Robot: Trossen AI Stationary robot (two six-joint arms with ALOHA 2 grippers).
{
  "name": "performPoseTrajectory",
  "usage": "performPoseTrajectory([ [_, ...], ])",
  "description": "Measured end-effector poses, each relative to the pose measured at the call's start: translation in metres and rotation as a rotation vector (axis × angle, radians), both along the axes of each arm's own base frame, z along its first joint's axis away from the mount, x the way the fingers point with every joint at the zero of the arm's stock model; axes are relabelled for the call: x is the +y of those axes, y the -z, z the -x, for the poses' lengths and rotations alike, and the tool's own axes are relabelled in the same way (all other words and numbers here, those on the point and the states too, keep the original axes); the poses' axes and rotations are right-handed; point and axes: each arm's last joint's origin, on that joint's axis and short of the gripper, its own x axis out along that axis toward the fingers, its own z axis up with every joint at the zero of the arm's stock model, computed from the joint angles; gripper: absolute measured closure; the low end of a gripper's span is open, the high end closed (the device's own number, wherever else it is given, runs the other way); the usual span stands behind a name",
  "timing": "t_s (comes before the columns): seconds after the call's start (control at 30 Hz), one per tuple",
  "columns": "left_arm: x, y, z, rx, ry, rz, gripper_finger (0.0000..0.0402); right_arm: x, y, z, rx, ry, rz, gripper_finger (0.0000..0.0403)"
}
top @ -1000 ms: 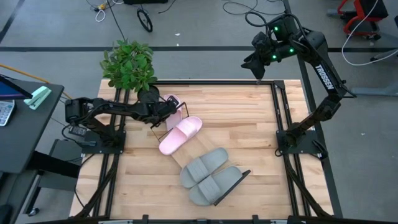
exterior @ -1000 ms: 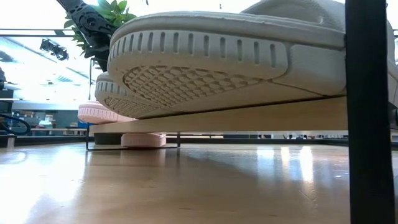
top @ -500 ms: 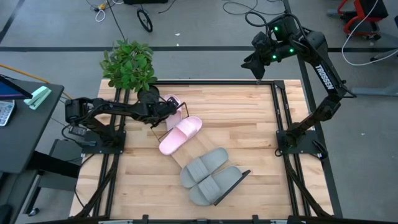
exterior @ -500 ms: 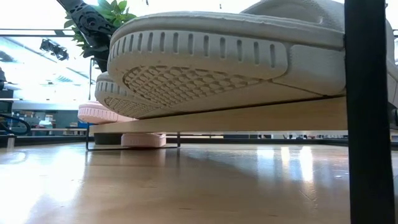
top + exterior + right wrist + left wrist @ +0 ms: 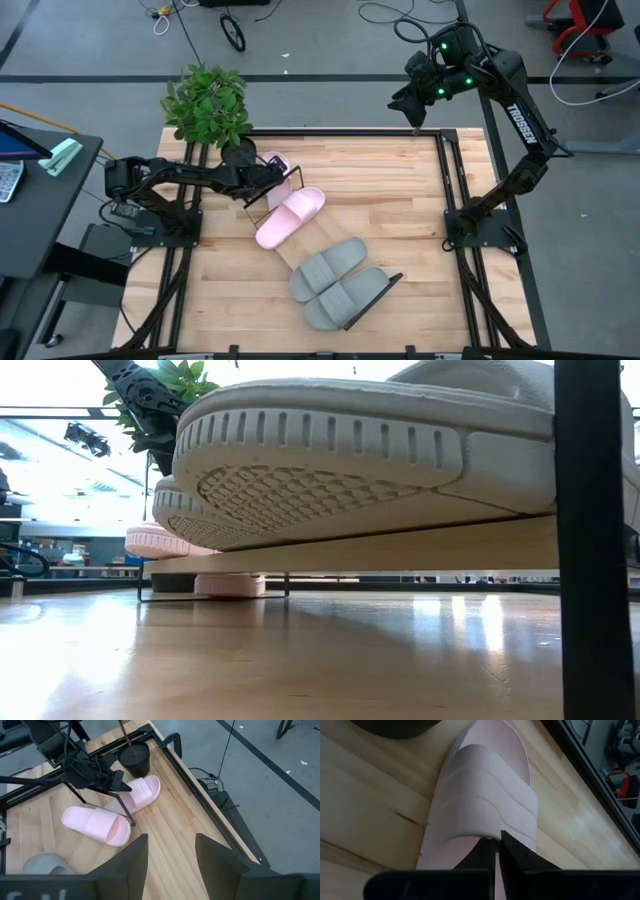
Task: Pick and place slides into the shelf
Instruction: Put the pink slide on the shelf
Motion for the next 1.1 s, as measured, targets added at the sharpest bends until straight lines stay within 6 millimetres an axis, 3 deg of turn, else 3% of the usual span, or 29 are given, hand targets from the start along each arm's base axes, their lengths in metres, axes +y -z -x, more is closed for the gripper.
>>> performPoseTrajectory([
  [1.1,0.0023,-0.0039,-0.0032,-0.031,-0.007,-0.055,0.0391,0.0001,0.0000,-0.0001,-0.001,0.004,-0.006,0.0234],
])
